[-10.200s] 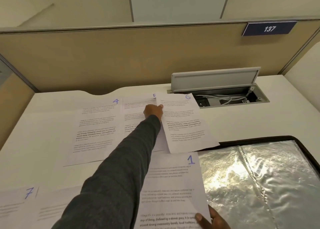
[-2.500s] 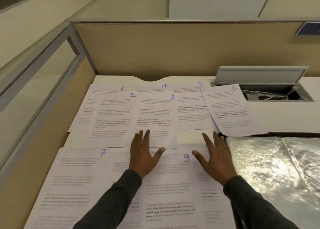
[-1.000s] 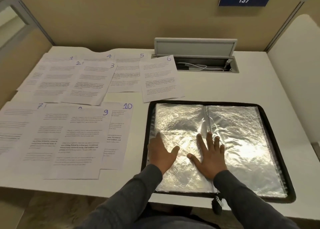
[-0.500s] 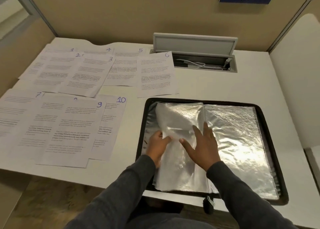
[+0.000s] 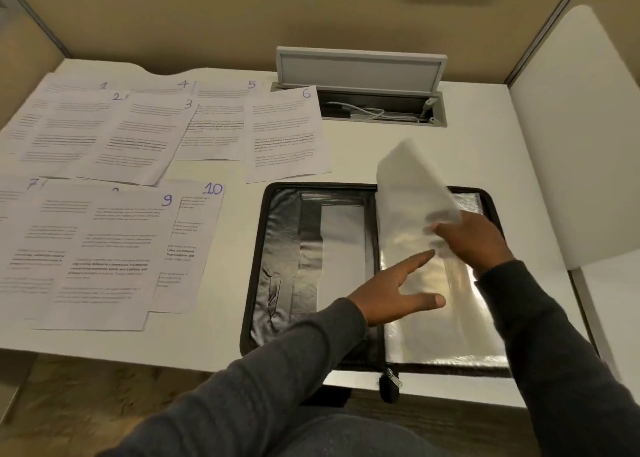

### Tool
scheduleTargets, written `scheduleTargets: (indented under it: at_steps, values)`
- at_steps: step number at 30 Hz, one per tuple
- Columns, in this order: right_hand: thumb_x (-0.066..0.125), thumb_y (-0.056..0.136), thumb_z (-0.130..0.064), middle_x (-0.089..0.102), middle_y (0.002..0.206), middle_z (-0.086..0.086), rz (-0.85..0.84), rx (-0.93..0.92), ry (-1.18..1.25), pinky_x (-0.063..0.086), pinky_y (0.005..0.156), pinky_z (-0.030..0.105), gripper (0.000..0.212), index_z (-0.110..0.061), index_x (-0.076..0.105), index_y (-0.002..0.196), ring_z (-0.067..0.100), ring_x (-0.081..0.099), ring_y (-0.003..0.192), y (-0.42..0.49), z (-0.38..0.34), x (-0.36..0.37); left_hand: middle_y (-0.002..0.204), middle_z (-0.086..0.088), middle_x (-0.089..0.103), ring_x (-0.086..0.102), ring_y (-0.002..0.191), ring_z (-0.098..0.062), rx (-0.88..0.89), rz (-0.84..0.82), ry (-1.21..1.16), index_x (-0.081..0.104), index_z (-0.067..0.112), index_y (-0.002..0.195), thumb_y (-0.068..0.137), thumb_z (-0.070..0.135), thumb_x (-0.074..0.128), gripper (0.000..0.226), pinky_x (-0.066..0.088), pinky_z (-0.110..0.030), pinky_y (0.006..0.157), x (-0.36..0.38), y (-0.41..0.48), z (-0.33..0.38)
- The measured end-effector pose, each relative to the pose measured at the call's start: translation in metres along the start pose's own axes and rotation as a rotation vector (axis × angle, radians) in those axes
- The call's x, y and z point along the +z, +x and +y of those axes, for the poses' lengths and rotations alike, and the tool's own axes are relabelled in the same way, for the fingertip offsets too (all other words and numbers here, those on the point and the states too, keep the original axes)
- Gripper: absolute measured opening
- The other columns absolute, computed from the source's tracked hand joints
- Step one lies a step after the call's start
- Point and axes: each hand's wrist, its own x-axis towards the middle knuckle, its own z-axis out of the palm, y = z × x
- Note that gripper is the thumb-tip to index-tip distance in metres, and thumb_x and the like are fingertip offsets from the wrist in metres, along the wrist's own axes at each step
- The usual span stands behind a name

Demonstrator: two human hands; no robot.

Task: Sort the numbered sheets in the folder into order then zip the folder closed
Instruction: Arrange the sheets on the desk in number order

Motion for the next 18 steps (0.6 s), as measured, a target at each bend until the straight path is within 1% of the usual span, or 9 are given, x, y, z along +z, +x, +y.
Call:
scheduleTargets:
  at_steps: [2,4,6,7,10,11,13,15,18]
  values:
    - [0.058,0.092,-0.009,0.077,0.096,0.007,0.038,0.055,-0.011,0.060,0.086,0.043,0.020,-0.020,0.074,0.097,0.025,0.075,0.083,0.004,0.015,-0.013,0.161,0.011,0.019,0.017,0.148,-0.008,-0.009,-0.005,0.214,0.022,0.035,0.154,0.085,0.046,0.071,0.085,0.019,-0.036,0.121,0.004,0.008,-0.011]
    - [0.056,0.093,-0.007,0.076,0.092,0.010,0.075,0.125,-0.008,0.060,0.082,0.040,0.020,-0.015,0.073,0.102,0.026,0.074,0.082,0.008,0.033,-0.022,0.164,0.012,0.008,0.001,0.151,-0.011,0.019,-0.028,0.461,0.016,0.034,0.155,0.083,0.056,0.069,0.092,0.008,-0.044,0.123,0.007,0.015,-0.027]
    - [0.057,0.092,-0.009,0.075,0.093,0.012,0.124,0.190,-0.012,0.058,0.081,0.040,0.023,-0.010,0.070,0.112,0.028,0.073,0.083,0.011,0.052,-0.028,0.164,0.012,0.000,-0.009,0.150,-0.011,0.053,-0.072,0.609,0.012,0.034,0.156,0.082,0.061,0.066,0.095,0.000,-0.047,0.121,0.011,0.020,-0.040]
    - [0.059,0.091,-0.012,0.074,0.099,0.014,0.172,0.211,-0.049,0.056,0.084,0.040,0.026,-0.008,0.068,0.115,0.031,0.071,0.087,0.012,0.061,-0.029,0.164,0.012,-0.001,-0.010,0.150,-0.011,0.077,-0.094,0.641,0.012,0.034,0.156,0.082,0.061,0.066,0.095,-0.003,-0.046,0.120,0.012,0.021,-0.044]
    - [0.062,0.093,-0.028,0.065,0.126,0.017,0.308,0.243,-0.179,0.046,0.100,0.042,0.046,-0.009,0.055,0.134,0.039,0.060,0.115,0.011,0.080,-0.029,0.164,0.010,0.003,-0.006,0.151,-0.011,0.147,-0.086,0.624,0.019,0.031,0.155,0.083,0.059,0.066,0.090,-0.005,-0.040,0.120,0.019,0.022,-0.051]
    - [0.063,0.094,-0.033,0.061,0.132,0.019,0.334,0.245,-0.192,0.045,0.102,0.044,0.055,-0.009,0.049,0.141,0.041,0.057,0.120,0.010,0.084,-0.026,0.164,0.010,0.006,-0.004,0.151,-0.011,0.159,-0.063,0.610,0.023,0.030,0.154,0.083,0.058,0.066,0.088,-0.003,-0.040,0.120,0.019,0.022,-0.053]
    - [0.065,0.092,-0.040,0.056,0.136,0.025,0.382,0.206,-0.261,0.044,0.103,0.051,0.068,-0.008,0.041,0.146,0.046,0.054,0.123,0.010,0.089,-0.020,0.163,0.009,0.013,0.001,0.151,-0.012,0.162,0.005,0.600,0.029,0.030,0.152,0.082,0.058,0.067,0.085,0.004,-0.041,0.122,0.016,0.021,-0.060]
    - [0.067,0.090,-0.044,0.050,0.142,0.025,0.392,0.132,-0.348,0.042,0.106,0.054,0.074,-0.007,0.040,0.148,0.046,0.050,0.128,0.015,0.090,-0.008,0.162,0.006,0.019,0.007,0.151,-0.014,0.157,0.071,0.606,0.034,0.028,0.150,0.082,0.057,0.067,0.080,0.011,-0.042,0.122,0.003,0.016,-0.067]
    - [0.066,0.090,-0.046,0.041,0.153,0.024,0.316,-0.011,-0.398,0.034,0.116,0.052,0.077,-0.007,0.039,0.151,0.041,0.038,0.142,0.024,0.074,0.023,0.158,-0.002,0.031,0.019,0.149,-0.020,0.140,0.185,0.618,0.043,0.022,0.146,0.084,0.053,0.066,0.073,0.015,-0.037,0.122,-0.031,0.004,-0.078]
